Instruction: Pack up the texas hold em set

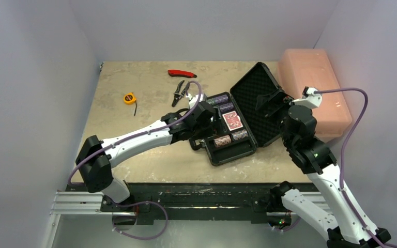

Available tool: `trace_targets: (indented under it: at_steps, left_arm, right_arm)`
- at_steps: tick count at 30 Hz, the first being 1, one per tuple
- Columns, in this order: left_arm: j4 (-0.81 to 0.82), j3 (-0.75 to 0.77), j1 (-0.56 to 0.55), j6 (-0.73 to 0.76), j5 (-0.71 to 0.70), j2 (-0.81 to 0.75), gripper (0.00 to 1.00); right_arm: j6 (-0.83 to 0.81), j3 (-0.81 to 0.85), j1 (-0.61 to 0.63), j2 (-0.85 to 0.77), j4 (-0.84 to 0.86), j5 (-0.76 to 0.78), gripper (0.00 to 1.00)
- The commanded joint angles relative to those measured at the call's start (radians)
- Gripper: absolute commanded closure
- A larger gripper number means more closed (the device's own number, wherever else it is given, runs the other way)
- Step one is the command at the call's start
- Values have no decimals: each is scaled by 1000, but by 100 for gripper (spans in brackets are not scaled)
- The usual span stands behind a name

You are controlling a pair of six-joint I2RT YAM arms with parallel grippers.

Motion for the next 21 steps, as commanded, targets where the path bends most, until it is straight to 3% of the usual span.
trace_targets:
  at_steps: [1,10,21]
  left_arm:
    - [-60,-3,32,112,-4,-74,6]
    - [-296,35,120,331,23,-284,8]
    - [-561,147,172,667,-136,-488,9]
  right_arm:
    - [-157,81,-5,56,64,14,1]
    - [-241,216,-14,253,55,65,12]
    - [-275,418,-137,515,31,-18,21]
